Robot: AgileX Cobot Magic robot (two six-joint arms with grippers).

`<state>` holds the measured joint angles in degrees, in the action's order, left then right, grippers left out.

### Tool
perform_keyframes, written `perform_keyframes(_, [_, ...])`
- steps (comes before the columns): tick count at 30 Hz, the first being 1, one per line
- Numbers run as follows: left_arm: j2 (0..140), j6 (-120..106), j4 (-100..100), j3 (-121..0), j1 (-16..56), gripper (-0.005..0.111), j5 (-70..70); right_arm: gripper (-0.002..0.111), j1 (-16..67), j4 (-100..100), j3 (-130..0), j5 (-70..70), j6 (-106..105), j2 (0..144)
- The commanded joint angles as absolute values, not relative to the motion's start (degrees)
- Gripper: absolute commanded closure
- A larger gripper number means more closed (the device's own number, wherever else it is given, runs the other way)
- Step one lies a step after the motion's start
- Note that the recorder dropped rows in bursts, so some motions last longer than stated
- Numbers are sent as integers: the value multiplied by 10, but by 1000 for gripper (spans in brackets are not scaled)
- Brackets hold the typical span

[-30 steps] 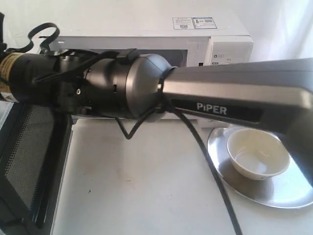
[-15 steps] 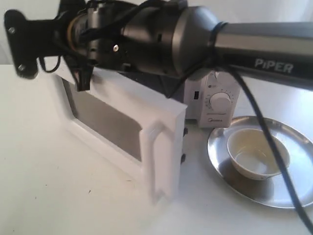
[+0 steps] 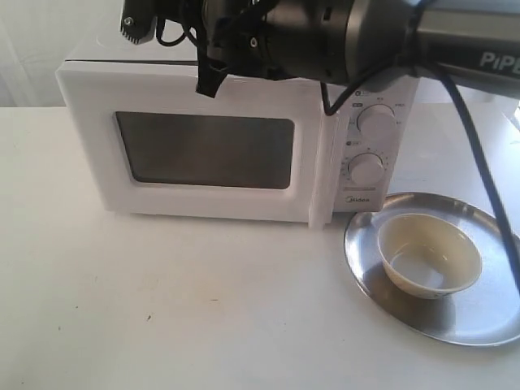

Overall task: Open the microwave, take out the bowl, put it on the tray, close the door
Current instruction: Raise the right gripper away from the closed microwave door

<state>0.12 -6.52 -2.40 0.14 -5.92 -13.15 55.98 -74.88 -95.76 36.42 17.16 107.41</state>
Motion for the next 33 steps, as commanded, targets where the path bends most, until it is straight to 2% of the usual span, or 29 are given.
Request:
perform_keyframes(1, [0,-63,-20,0,-55,107,-133,108,553,-739,-959,385,181,1068])
perform_keyframes(9, [0,-63,-20,0,-55,107,-133,108,504,-754,-959,493,183,1101])
perform_keyframes(21, [0,-63,-20,0,-55,107,-133,108,441,-852,-959,516,289,1127])
perform_keyframes(27, [0,-63,-20,0,-55,107,-133,108,440,-754,-959,536,302,1103])
perform_keyframes(33, [0,-63,-20,0,-55,107,-133,108,440,-662,-924,493,305,1002])
